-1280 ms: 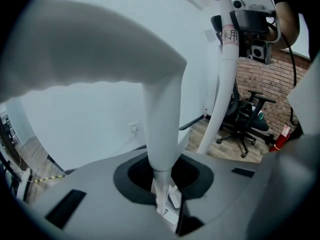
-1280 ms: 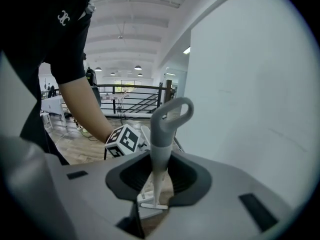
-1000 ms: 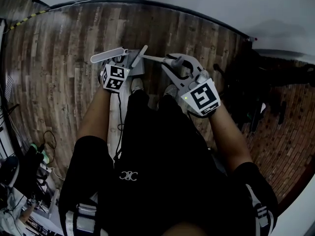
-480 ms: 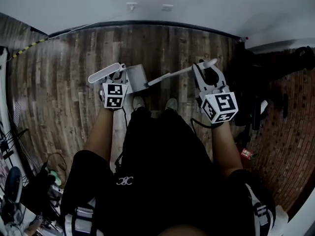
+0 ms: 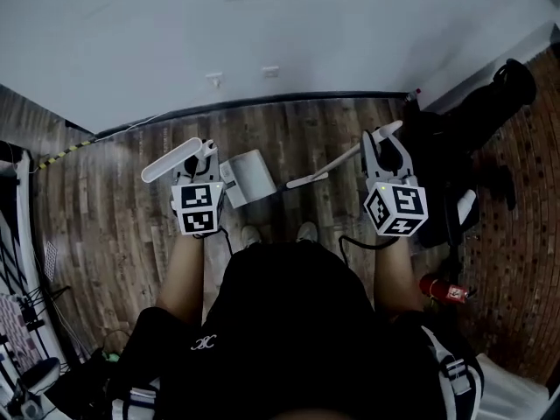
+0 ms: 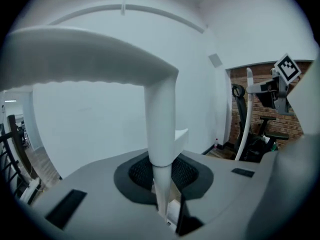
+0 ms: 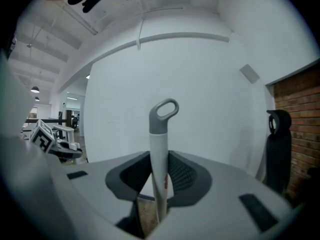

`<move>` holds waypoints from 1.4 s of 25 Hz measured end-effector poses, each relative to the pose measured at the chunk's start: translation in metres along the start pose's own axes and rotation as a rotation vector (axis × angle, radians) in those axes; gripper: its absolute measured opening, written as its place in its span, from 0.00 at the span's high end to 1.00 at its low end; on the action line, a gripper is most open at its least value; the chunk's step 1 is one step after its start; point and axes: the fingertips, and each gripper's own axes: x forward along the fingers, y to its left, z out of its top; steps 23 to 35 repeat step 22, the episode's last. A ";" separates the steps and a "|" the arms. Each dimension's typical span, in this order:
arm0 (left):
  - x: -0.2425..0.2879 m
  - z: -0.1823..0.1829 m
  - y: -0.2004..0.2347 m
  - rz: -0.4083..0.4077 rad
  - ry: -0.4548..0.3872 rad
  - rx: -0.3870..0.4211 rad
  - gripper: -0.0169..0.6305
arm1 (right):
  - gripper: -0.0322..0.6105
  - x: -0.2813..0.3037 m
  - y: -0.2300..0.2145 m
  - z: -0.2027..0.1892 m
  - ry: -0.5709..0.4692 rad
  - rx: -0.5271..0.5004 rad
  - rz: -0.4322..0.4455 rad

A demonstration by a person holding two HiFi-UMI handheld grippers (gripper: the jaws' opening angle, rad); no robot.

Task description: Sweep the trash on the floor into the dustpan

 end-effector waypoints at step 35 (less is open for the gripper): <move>0.014 0.150 -0.059 -0.117 -0.211 -0.004 0.89 | 0.78 -0.014 -0.075 0.043 -0.079 0.041 -0.054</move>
